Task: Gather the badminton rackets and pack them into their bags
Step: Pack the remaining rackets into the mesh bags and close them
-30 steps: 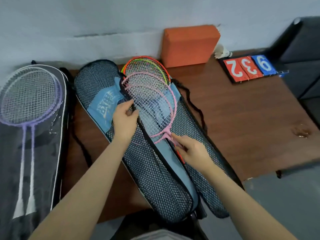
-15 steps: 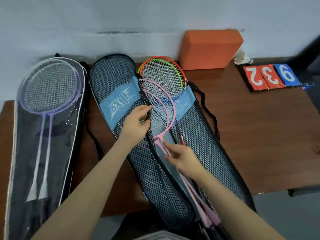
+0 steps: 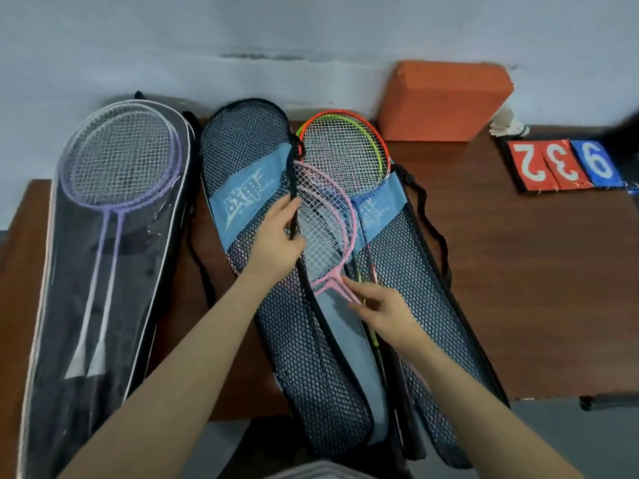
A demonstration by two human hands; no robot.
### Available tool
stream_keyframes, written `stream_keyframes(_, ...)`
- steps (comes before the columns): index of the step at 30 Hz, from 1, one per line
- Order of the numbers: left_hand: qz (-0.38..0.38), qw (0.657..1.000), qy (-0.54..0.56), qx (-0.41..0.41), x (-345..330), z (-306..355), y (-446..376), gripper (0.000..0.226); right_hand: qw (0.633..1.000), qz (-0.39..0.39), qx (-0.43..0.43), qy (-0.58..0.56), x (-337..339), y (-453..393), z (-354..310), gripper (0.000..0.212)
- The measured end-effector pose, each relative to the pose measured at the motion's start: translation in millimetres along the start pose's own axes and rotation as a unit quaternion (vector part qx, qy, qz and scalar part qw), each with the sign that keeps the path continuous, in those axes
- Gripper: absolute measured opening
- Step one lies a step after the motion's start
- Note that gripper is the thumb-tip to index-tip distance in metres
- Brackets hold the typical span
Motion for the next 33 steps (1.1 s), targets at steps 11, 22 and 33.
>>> stream_keyframes(11,0.011,0.999,-0.049,0.01,2,-25,38,0.061,0.969,0.1,-0.068,-0.214,-31,-41,-19,0.046)
stream_keyframes(22,0.029,1.0,0.002,0.011,8,-37,64,0.053,0.975,0.099,-0.077,-0.184,-61,-85,-26,0.046)
stream_keyframes(33,0.034,0.999,-0.011,0.041,4,-72,66,0.047,0.997,0.059,-0.048,0.008,-63,-93,-19,0.048)
Point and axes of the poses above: each hand's wrist, its own y-axis away from the middle knuckle, its own x-axis out of the back of the hand, z = x × y, the point moved 3 cm from there along -y, towards the middle knuckle, and after that the axes turned 13 degrees about -y, right-handed, at the moved point
